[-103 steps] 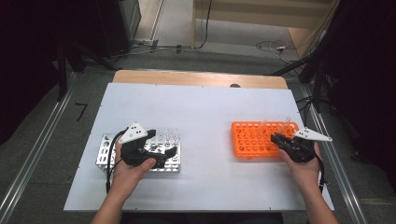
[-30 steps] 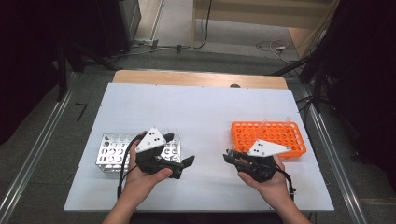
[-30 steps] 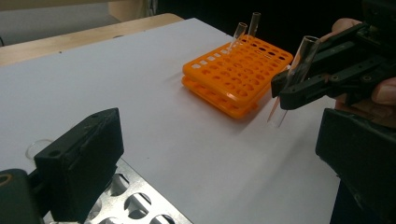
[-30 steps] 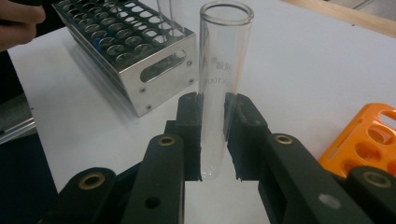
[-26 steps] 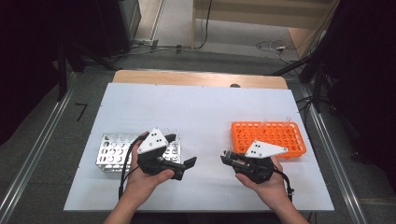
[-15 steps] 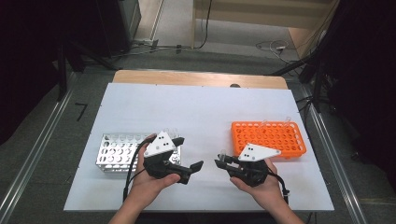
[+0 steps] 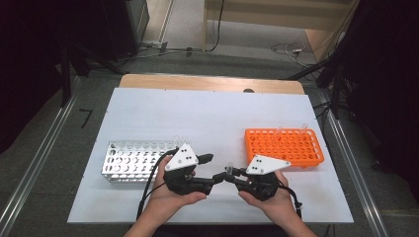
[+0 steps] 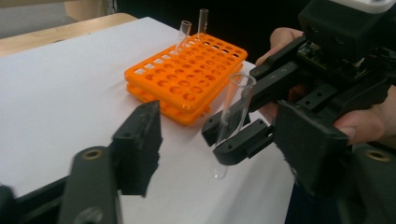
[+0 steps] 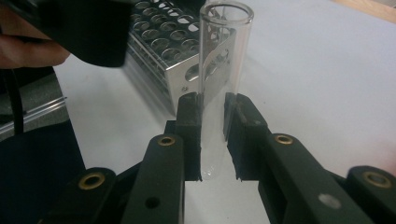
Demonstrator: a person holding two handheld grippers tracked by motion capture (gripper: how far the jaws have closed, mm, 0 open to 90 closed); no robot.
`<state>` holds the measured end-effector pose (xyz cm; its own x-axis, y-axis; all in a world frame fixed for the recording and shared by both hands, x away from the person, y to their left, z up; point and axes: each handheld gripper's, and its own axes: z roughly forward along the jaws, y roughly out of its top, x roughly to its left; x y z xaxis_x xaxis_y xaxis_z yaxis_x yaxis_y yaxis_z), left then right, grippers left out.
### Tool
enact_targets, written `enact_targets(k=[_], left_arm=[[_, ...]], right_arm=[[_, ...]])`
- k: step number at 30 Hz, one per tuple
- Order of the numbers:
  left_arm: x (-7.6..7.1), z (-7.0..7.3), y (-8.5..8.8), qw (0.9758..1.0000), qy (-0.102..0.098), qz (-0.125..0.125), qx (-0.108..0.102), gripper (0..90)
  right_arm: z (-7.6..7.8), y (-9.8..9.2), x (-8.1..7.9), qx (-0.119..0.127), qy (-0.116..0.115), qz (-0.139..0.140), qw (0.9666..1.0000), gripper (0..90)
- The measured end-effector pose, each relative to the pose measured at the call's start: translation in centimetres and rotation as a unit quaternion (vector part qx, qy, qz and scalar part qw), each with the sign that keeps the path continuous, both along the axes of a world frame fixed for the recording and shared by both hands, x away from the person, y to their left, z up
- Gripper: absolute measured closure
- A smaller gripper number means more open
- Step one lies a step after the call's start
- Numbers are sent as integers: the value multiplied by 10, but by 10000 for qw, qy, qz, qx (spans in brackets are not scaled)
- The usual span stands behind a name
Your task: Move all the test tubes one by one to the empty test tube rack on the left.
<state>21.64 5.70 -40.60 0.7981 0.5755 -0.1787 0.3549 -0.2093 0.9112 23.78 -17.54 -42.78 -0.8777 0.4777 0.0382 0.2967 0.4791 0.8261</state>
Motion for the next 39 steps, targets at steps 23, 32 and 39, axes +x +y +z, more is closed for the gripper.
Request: enact_targets(k=[23, 32, 39], left_arm=[[-6, -1, -12, 9995, -234, -201, 48, 735], [-6, -1, -11, 9994, -307, -137, 42, 748], [-6, 0, -10, 9996, -279, -99, 4, 750]], right_arm=[[1, 14, -10, -15, -4, 238, 9997, 736], [2, 13, -10, 44, 1, 218, 9998, 734], [1, 12, -9, 77, -29, 215, 9997, 697]])
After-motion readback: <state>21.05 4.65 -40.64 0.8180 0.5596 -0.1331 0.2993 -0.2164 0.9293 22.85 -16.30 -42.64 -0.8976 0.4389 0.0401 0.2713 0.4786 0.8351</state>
